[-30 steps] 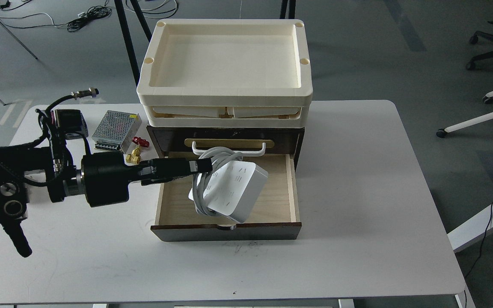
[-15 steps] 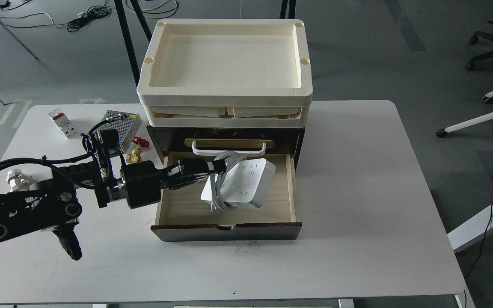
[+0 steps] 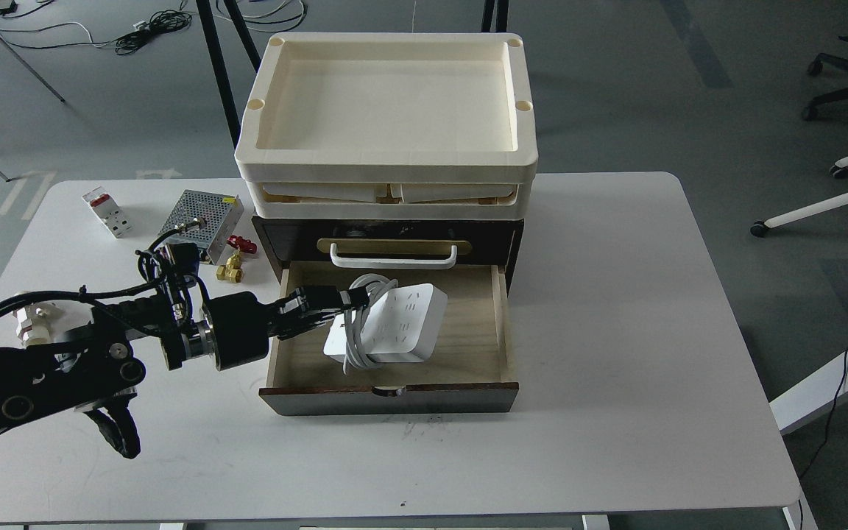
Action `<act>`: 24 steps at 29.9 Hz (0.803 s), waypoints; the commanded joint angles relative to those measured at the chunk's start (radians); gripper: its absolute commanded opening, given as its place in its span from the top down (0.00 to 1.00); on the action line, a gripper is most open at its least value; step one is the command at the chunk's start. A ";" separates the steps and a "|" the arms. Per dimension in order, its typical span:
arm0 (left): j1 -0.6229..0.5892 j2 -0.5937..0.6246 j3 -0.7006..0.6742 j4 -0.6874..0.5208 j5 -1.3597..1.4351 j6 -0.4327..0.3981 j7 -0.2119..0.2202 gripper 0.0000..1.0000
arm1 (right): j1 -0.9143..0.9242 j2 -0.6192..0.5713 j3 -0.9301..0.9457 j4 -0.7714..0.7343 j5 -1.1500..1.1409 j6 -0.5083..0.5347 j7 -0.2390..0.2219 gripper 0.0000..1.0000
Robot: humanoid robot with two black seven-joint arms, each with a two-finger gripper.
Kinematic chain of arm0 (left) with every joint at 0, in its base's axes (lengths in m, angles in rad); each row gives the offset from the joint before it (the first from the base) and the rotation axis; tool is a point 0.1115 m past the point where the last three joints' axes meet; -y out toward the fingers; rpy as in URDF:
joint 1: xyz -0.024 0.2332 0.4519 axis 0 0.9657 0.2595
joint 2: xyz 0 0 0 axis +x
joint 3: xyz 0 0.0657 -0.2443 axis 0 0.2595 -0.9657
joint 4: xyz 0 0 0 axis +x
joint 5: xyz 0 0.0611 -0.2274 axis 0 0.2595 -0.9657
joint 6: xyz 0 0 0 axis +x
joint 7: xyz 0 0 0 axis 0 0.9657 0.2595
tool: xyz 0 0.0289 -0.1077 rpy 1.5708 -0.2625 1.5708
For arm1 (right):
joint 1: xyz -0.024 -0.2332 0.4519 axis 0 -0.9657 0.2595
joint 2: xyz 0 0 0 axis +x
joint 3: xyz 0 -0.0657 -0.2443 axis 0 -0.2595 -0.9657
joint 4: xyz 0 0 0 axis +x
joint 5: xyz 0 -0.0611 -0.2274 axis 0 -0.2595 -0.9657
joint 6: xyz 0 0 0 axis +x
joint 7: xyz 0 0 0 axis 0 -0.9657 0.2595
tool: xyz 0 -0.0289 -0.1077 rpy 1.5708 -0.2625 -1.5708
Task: Put charging cable into cabinet
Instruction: 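Lower the power strip into the drawer and open the left gripper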
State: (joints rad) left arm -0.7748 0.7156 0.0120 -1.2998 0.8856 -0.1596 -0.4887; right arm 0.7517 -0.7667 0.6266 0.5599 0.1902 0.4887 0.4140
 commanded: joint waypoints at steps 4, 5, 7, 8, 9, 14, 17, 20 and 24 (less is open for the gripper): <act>0.002 -0.018 0.006 0.047 0.006 -0.001 0.000 1.00 | -0.002 0.000 0.001 0.000 0.000 0.000 0.000 0.00; 0.002 -0.018 0.006 0.047 0.007 -0.001 0.000 1.00 | -0.003 0.000 0.001 0.000 0.000 0.000 0.000 0.00; 0.003 -0.015 0.008 0.047 0.007 -0.003 0.000 1.00 | -0.005 0.000 0.001 0.000 0.000 0.000 0.000 0.00; 0.003 -0.013 0.008 0.047 0.007 -0.003 0.000 1.00 | -0.005 0.000 0.002 0.000 0.000 0.000 -0.001 0.00; 0.003 -0.013 0.008 0.048 0.007 -0.002 0.000 1.00 | -0.005 0.000 0.001 -0.001 0.000 0.000 0.000 0.00; 0.002 -0.005 0.011 0.051 0.010 -0.003 0.000 1.00 | -0.005 0.000 0.002 0.000 0.000 0.000 0.000 0.00; 0.002 -0.004 0.013 0.051 0.012 -0.032 0.000 1.00 | -0.006 0.000 0.001 0.000 0.000 0.000 0.000 0.00; 0.000 0.004 0.006 0.051 0.013 -0.048 0.000 1.00 | -0.008 0.000 0.002 0.000 0.000 0.000 0.000 0.00; 0.002 0.008 0.008 0.051 0.013 -0.049 0.000 1.00 | -0.008 0.000 0.002 0.000 0.000 0.000 0.000 0.00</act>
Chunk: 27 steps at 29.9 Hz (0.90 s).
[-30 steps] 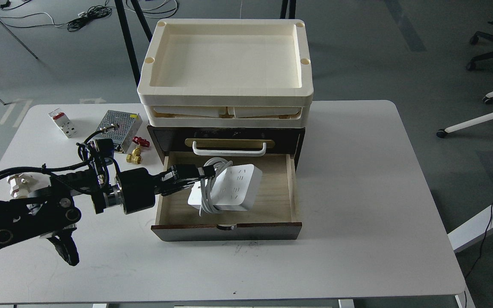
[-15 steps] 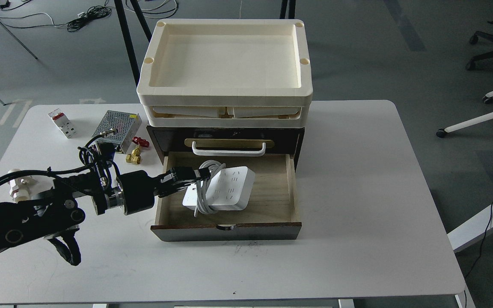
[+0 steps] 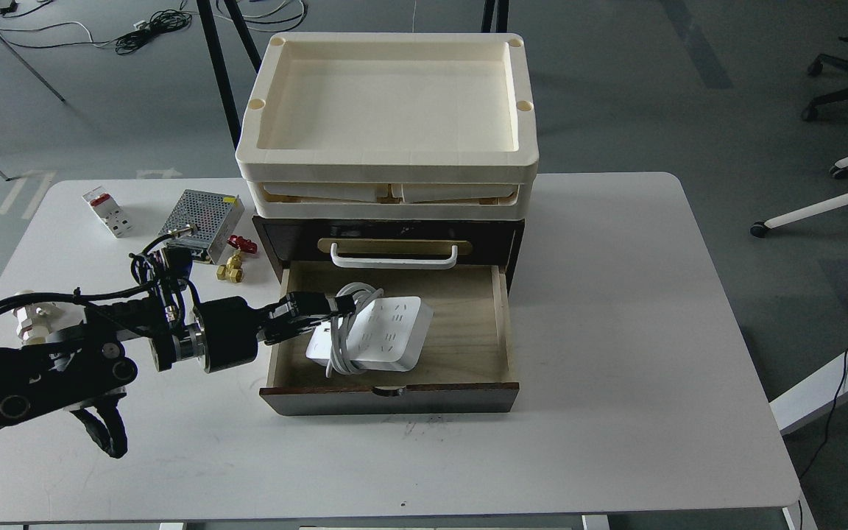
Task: Put charging cable into cabinet
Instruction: 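Lower the power strip into the drawer and open the left gripper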
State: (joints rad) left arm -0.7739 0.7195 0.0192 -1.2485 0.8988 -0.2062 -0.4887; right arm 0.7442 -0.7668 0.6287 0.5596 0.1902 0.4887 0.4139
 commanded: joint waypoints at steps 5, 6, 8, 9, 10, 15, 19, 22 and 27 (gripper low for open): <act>0.002 0.003 -0.001 0.007 0.000 -0.002 0.000 0.96 | 0.000 0.000 0.000 0.000 0.000 0.000 0.000 0.00; 0.002 0.002 -0.002 0.009 0.000 -0.001 0.000 0.93 | 0.000 0.000 0.000 0.000 0.000 0.000 0.000 0.00; 0.002 0.003 -0.004 0.009 0.000 -0.007 0.000 0.87 | -0.002 0.000 0.003 -0.001 0.000 0.000 0.000 0.00; 0.002 0.003 -0.005 0.009 -0.001 -0.007 0.000 0.82 | -0.003 0.000 0.003 -0.001 0.000 0.000 0.000 0.00; 0.002 0.003 -0.005 0.009 -0.001 -0.007 0.000 0.78 | -0.006 0.000 0.005 -0.001 0.000 0.000 0.000 0.00; 0.002 0.003 -0.008 0.009 -0.003 -0.005 0.000 0.66 | -0.012 0.000 0.005 -0.001 0.000 0.000 0.000 0.00; 0.002 0.003 -0.007 0.009 -0.003 -0.005 0.000 0.51 | -0.014 0.000 0.005 -0.001 0.000 0.000 0.000 0.00; 0.002 0.003 -0.008 0.009 -0.003 -0.005 0.000 0.40 | -0.014 0.000 0.005 -0.001 0.000 0.000 0.000 0.00; 0.002 0.026 -0.010 0.011 -0.017 -0.016 0.000 0.30 | -0.020 0.000 0.005 -0.001 0.000 0.000 0.019 0.00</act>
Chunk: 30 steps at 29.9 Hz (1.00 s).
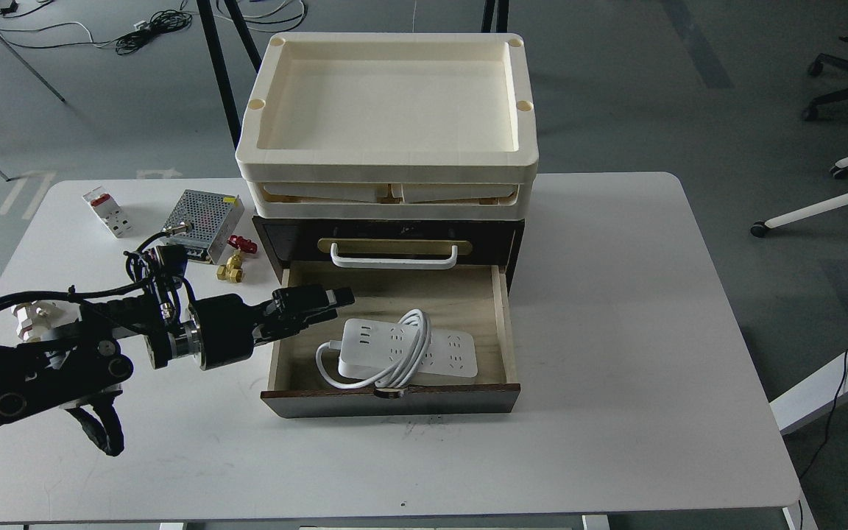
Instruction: Put charging cable into cabinet
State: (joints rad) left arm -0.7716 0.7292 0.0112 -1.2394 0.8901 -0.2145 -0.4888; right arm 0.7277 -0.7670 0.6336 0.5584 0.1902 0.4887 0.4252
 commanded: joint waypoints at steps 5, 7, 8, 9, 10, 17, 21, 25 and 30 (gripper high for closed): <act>0.017 0.105 -0.008 0.035 -0.158 -0.022 0.000 0.27 | -0.004 -0.012 0.000 0.000 0.000 0.000 0.007 0.00; 0.043 0.146 -0.016 0.052 -0.264 -0.026 0.000 0.23 | -0.004 -0.012 0.000 0.000 0.000 0.000 0.007 0.00; 0.048 0.168 -0.031 0.058 -0.320 -0.026 0.000 0.22 | -0.004 -0.012 0.000 0.002 0.000 0.000 0.009 0.00; 0.052 0.186 -0.057 0.064 -0.389 -0.026 0.000 0.21 | -0.004 -0.011 0.003 0.005 0.000 0.000 0.009 0.00; 0.057 0.202 -0.089 0.074 -0.460 -0.028 0.000 0.20 | -0.004 -0.011 0.011 0.009 0.002 0.000 0.009 0.00; 0.063 0.219 -0.354 0.244 -0.764 -0.274 0.000 0.19 | 0.015 0.046 0.064 0.099 0.000 0.000 0.006 0.00; 0.060 0.168 -0.522 0.455 -0.835 -0.274 0.000 0.18 | 0.082 0.070 0.095 0.184 0.002 0.000 0.006 0.00; 0.046 0.090 -0.608 0.607 -0.836 -0.274 0.000 0.15 | 0.091 0.120 0.149 0.229 0.000 0.000 0.006 0.00; 0.048 0.072 -0.628 0.627 -0.836 -0.274 0.000 0.13 | 0.069 0.166 0.192 0.221 0.000 0.000 0.007 0.00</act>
State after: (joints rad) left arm -0.7249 0.8076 -0.6102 -0.6212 0.0531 -0.4891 -0.4887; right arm 0.8100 -0.6196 0.8090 0.7804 0.1902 0.4887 0.4311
